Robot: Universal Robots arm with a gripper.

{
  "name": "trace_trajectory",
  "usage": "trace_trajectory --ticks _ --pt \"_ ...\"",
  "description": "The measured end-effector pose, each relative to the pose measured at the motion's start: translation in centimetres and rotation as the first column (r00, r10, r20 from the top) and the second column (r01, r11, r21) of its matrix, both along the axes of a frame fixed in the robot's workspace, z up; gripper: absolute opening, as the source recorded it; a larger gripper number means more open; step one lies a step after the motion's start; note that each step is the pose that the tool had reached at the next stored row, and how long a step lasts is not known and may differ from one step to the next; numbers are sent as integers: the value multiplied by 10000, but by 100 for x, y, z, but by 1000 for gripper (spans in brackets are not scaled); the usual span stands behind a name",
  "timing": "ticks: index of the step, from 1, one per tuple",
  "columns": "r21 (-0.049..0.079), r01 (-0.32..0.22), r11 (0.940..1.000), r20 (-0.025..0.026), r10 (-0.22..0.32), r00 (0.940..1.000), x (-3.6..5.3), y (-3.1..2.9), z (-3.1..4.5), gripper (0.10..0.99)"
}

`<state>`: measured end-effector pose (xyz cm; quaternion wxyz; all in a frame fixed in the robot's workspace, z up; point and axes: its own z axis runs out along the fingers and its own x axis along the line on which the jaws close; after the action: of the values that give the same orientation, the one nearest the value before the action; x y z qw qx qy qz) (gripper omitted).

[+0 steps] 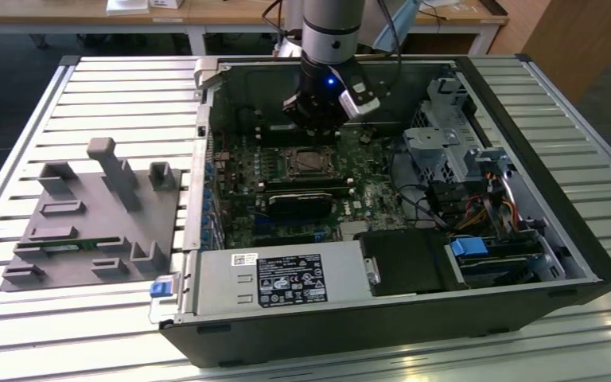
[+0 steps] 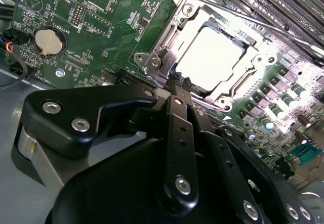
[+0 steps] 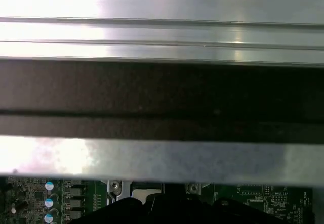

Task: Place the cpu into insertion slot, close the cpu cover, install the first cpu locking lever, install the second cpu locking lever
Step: 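Install the first cpu locking lever, then install the second cpu locking lever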

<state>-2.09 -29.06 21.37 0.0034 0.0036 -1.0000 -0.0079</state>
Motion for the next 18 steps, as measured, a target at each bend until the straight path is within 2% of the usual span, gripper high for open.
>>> trace_trajectory --ticks 18 --pt "0 1 10000 0 -1 10000 0 -68 0 106"
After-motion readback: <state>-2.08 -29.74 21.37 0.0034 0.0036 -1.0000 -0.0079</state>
